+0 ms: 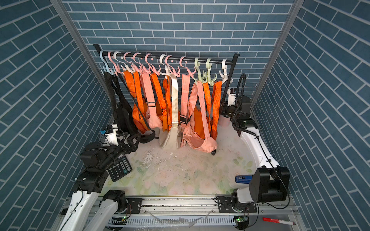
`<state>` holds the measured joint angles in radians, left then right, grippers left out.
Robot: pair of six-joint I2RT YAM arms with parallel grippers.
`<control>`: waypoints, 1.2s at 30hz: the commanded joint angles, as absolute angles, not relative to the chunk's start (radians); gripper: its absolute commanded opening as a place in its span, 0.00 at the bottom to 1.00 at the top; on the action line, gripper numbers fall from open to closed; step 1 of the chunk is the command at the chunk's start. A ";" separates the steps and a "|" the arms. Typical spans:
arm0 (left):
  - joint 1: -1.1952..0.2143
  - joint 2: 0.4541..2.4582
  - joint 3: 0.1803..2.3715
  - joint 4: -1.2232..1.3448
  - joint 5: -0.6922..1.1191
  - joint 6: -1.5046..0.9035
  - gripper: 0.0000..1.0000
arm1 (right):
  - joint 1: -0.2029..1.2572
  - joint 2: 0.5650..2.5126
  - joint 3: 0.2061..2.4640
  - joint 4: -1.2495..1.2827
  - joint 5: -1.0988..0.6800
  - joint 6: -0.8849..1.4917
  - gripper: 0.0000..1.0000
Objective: Take the bag off the hook
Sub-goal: Move the clothesline to the center of the board.
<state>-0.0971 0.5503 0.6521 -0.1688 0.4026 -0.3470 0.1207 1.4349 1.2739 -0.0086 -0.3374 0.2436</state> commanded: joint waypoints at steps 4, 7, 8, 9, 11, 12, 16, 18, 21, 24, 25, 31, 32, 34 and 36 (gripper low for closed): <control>-0.107 0.556 0.682 -0.190 0.410 -0.336 0.99 | 0.126 1.528 1.370 -0.009 -0.321 0.236 0.05; -0.109 0.558 0.684 -0.191 0.417 -0.339 0.99 | 0.136 1.573 1.407 -0.008 -0.318 0.237 0.04; -0.109 0.560 0.684 -0.191 0.418 -0.338 0.99 | 0.136 1.591 1.422 -0.009 -0.318 0.236 0.04; -0.110 0.562 0.684 -0.191 0.419 -0.337 0.99 | 0.140 1.611 1.439 -0.010 -0.315 0.236 0.04; -0.112 0.564 0.686 -0.190 0.421 -0.338 0.99 | 0.142 1.650 1.474 -0.013 -0.317 0.236 0.04; -0.113 0.565 0.688 -0.192 0.421 -0.339 0.99 | 0.143 1.670 1.494 -0.014 -0.319 0.236 0.03; -0.118 0.573 0.690 -0.195 0.424 -0.337 0.99 | 0.146 1.744 1.571 -0.017 -0.330 0.235 0.03; -0.120 0.576 0.692 -0.198 0.424 -0.335 0.99 | 0.147 1.785 1.613 -0.028 -0.339 0.230 0.03; -0.123 0.586 0.694 -0.200 0.425 -0.333 0.99 | 0.148 1.836 1.661 -0.030 -0.344 0.223 0.02; -0.127 0.597 0.694 -0.206 0.422 -0.332 0.99 | 0.149 1.890 1.721 -0.040 -0.355 0.216 0.03; -0.127 0.602 0.693 -0.209 0.421 -0.330 0.99 | 0.149 1.909 1.742 -0.043 -0.363 0.216 0.02; -0.129 0.627 0.695 -0.216 0.426 -0.320 0.99 | 0.149 1.998 1.835 -0.055 -0.387 0.209 0.02; -0.132 0.631 0.694 -0.211 0.436 -0.321 0.99 | 0.147 2.011 1.844 -0.055 -0.389 0.206 0.02; -0.150 0.632 0.693 -0.192 0.448 -0.318 0.99 | 0.147 2.043 1.866 -0.051 -0.398 0.201 0.03; -0.169 0.626 0.683 -0.179 0.450 -0.310 0.99 | 0.149 2.075 1.896 -0.050 -0.409 0.200 0.02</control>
